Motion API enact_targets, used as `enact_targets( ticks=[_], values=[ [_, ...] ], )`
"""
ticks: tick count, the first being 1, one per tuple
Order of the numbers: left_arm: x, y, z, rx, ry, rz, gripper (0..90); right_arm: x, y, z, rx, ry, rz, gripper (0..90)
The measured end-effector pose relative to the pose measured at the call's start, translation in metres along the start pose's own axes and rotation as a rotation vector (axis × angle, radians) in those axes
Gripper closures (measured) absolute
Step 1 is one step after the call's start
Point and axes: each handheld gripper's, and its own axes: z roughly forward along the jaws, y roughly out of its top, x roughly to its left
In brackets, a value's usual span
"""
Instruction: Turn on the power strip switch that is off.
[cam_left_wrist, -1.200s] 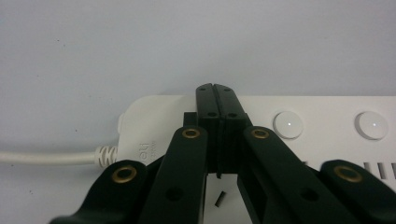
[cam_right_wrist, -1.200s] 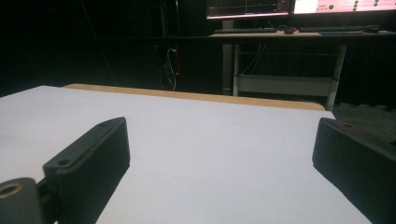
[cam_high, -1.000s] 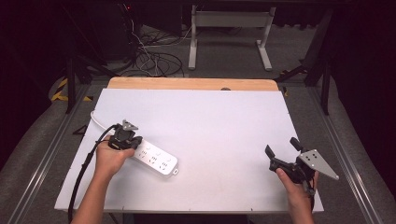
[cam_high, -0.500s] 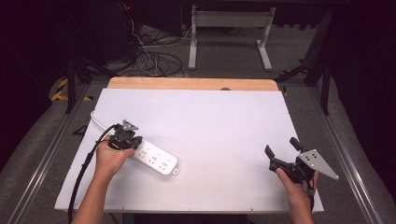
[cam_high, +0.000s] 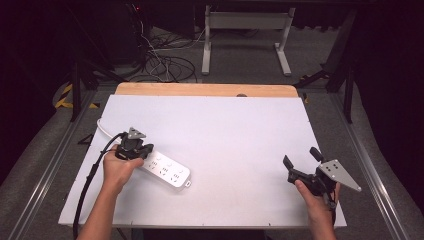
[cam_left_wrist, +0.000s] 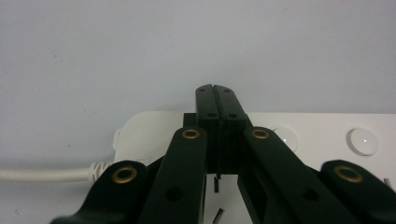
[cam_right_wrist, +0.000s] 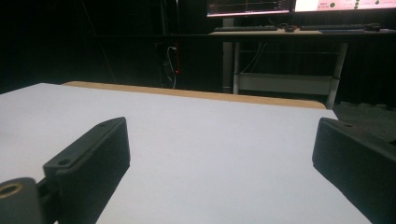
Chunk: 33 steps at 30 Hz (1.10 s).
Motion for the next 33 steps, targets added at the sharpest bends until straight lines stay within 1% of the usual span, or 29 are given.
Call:
enact_targets(
  ticks=[1,4,5,8,10,11,12,15,20,22,23,26,27,30,33],
  values=[
    [0.000,-0.002,0.000,-0.015,0.008,-0.007,90.0,0.000,0.000,0.000,0.000,0.000,0.000,4.6],
    [0.002,-0.006,-0.005,-0.064,0.011,-0.016,90.0,-0.001,0.000,0.001,-0.001,-0.004,0.000,4.6],
    [0.003,-0.008,-0.009,-0.084,0.021,-0.011,90.0,-0.001,0.000,0.000,-0.001,-0.005,-0.001,4.6],
    [0.003,-0.012,-0.018,-0.132,0.032,-0.018,90.0,-0.001,0.000,0.000,0.000,-0.004,-0.002,4.6],
    [0.003,-0.015,-0.022,-0.161,0.029,-0.021,90.0,0.000,0.000,0.000,-0.002,-0.003,-0.001,4.6],
    [0.004,-0.016,-0.025,-0.181,0.033,-0.017,90.0,0.000,0.000,0.001,-0.002,-0.003,-0.001,4.6],
    [0.004,-0.017,-0.028,-0.193,0.034,-0.011,90.0,0.000,0.000,0.001,-0.001,-0.002,-0.001,4.6],
    [0.004,-0.019,-0.033,-0.225,0.037,-0.024,90.0,0.001,0.000,0.001,0.002,-0.005,-0.001,4.6],
    [0.001,-0.020,-0.042,-0.273,0.040,-0.014,90.0,0.001,0.000,0.002,0.002,-0.002,-0.002,4.6],
    [-0.003,-0.022,-0.048,-0.304,0.058,0.008,90.0,0.000,0.000,0.002,0.001,-0.001,-0.002,4.6],
    [-0.004,-0.023,-0.049,-0.318,0.067,0.011,90.0,0.000,0.000,0.002,0.001,-0.002,-0.003,4.6],
    [-0.007,-0.028,-0.058,-0.376,0.095,0.003,90.0,0.001,0.000,0.001,0.002,-0.003,-0.003,4.6],
    [-0.008,-0.030,-0.060,-0.399,0.105,-0.006,90.0,0.001,0.000,0.001,0.002,-0.006,-0.001,4.6],
    [-0.012,-0.035,-0.069,-0.449,0.131,-0.019,89.9,0.001,0.000,0.002,0.001,-0.004,-0.003,4.6],
    [-0.014,-0.036,-0.076,-0.490,0.134,-0.029,89.9,0.001,0.000,0.002,0.002,-0.003,-0.006,4.6]
  ],
)
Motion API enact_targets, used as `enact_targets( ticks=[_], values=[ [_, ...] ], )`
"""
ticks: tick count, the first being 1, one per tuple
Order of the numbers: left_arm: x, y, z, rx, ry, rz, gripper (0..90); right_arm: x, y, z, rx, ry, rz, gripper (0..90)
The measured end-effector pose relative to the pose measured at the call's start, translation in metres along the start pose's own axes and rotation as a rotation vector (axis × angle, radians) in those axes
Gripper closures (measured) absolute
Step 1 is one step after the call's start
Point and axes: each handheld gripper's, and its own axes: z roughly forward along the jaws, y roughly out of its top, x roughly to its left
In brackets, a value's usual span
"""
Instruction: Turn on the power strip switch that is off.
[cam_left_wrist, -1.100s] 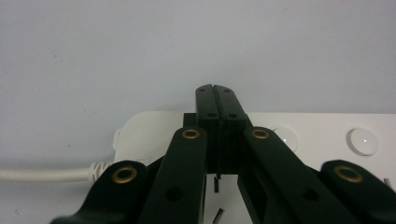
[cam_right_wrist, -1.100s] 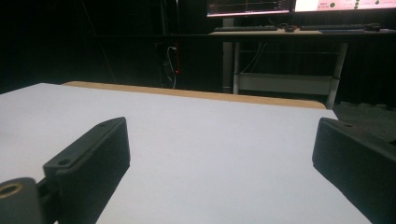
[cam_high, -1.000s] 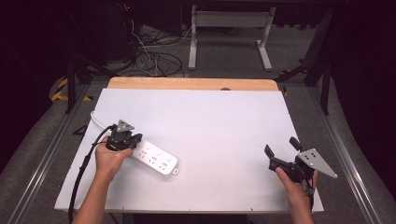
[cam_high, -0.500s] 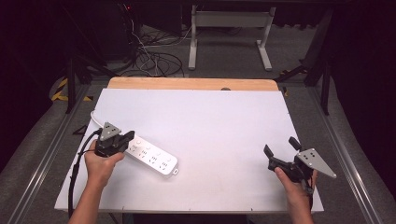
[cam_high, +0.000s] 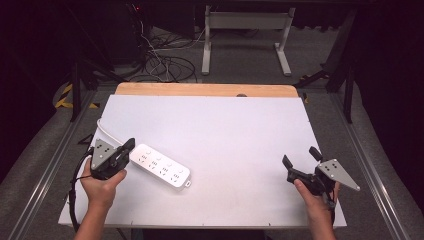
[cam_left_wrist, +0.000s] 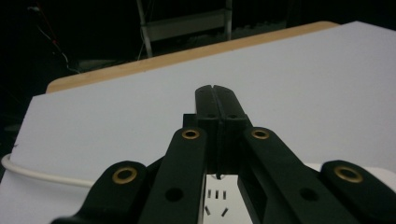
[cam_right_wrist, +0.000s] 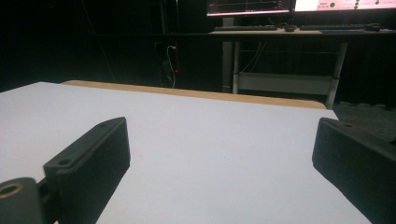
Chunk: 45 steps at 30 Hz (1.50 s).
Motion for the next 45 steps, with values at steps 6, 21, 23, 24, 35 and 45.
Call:
enact_targets(
  ticks=[6,21,23,24,35,45],
  values=[
    [-0.002,0.000,-0.009,-0.028,0.032,0.011,87.5,0.000,0.000,0.000,-0.001,-0.001,0.002,4.6],
    [0.002,-0.003,-0.016,-0.099,0.035,-0.028,66.0,0.000,0.000,0.000,0.000,0.002,0.001,4.7],
    [0.002,-0.004,-0.016,-0.107,0.035,-0.036,60.3,0.000,0.000,0.000,0.000,0.003,0.002,4.7],
    [0.003,-0.003,-0.016,-0.112,0.038,-0.035,58.3,0.000,0.000,0.000,-0.001,0.004,-0.001,4.7],
    [0.004,0.000,-0.015,-0.123,0.075,-0.076,39.1,0.001,0.001,0.000,-0.002,0.005,-0.001,4.7],
    [0.002,-0.001,-0.015,-0.118,0.121,-0.072,2.2,0.001,0.001,-0.001,-0.006,0.005,0.005,4.7]
  ],
)
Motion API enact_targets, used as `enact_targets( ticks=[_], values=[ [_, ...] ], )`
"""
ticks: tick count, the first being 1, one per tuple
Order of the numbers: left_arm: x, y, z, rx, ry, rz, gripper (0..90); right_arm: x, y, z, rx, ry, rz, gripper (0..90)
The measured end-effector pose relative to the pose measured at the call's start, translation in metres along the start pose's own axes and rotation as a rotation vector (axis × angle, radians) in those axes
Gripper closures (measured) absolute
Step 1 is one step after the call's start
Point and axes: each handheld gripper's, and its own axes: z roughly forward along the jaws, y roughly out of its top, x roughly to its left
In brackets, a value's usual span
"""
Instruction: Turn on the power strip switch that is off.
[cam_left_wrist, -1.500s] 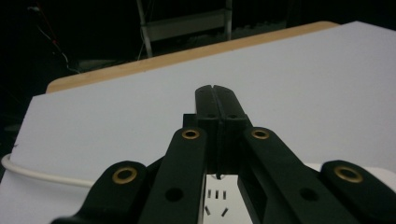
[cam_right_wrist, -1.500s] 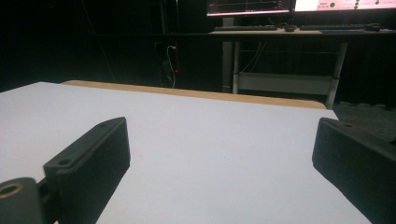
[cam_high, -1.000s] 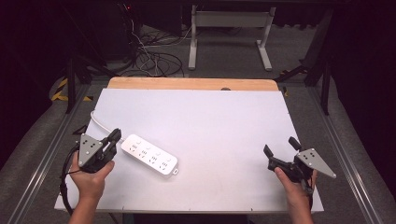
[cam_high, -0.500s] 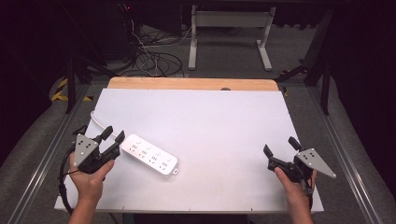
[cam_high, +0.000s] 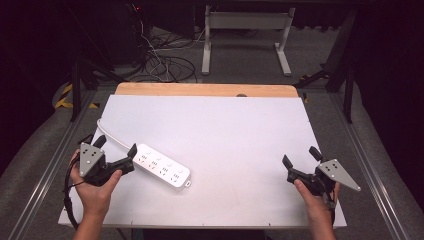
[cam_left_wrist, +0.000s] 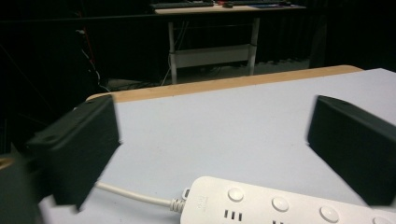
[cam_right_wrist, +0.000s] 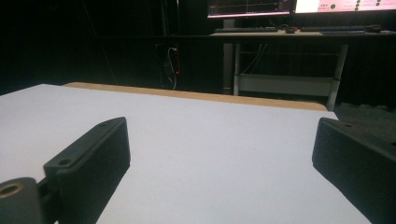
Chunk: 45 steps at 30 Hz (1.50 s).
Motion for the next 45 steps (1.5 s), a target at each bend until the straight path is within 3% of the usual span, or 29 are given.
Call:
enact_targets(
  ticks=[13,32,45],
  values=[
    [-0.0008,-0.0017,-0.0014,-0.012,0.050,0.014,1.5,0.0002,0.0001,0.0000,-0.001,-0.001,0.000,4.7],
    [-0.0021,-0.0033,-0.0019,-0.022,0.027,0.027,2.1,0.0012,0.0007,-0.0001,-0.003,0.000,-0.003,4.7],
    [0.0007,-0.0064,-0.0080,-0.034,0.034,0.035,2.4,0.0066,0.0038,0.0034,-0.012,0.015,-0.010,4.7]
  ],
)
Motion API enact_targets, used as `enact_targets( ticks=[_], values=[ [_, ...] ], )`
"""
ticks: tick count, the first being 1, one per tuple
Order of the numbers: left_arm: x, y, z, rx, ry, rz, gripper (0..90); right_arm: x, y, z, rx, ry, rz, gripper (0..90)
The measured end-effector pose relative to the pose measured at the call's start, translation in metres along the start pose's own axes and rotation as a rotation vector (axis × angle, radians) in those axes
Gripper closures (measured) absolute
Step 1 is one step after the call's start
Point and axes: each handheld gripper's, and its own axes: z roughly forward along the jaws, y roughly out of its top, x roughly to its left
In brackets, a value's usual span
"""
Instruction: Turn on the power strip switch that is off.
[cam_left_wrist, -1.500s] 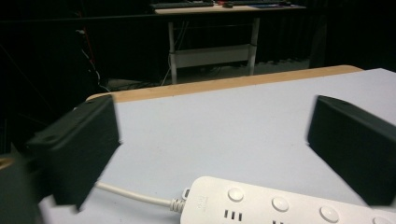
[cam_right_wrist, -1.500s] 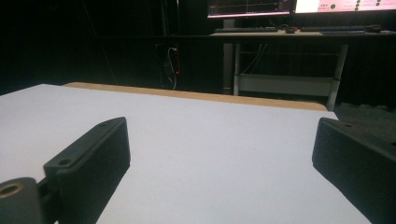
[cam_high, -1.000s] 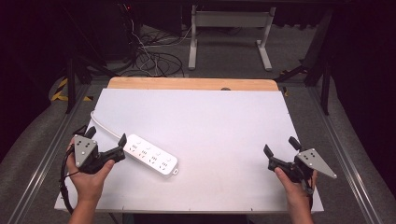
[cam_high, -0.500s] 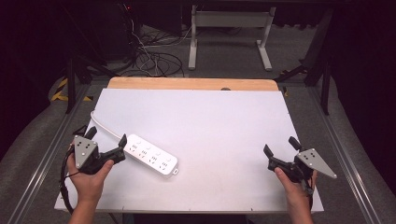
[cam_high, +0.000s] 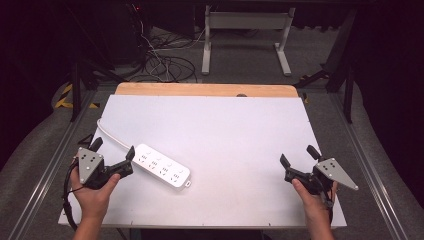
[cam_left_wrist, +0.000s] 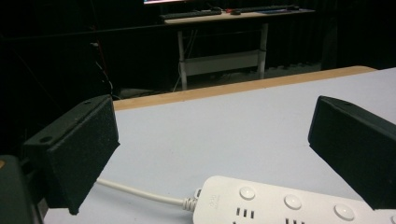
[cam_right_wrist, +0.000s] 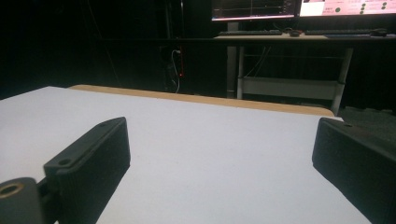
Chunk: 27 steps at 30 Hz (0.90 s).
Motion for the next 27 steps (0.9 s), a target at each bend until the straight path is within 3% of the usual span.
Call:
enact_targets(
  ticks=[27],
  values=[
    [0.0016,-0.0022,0.0024,0.002,-0.010,0.009,2.7,-0.0010,-0.0005,0.0007,0.004,0.000,0.008,4.8]
  ],
)
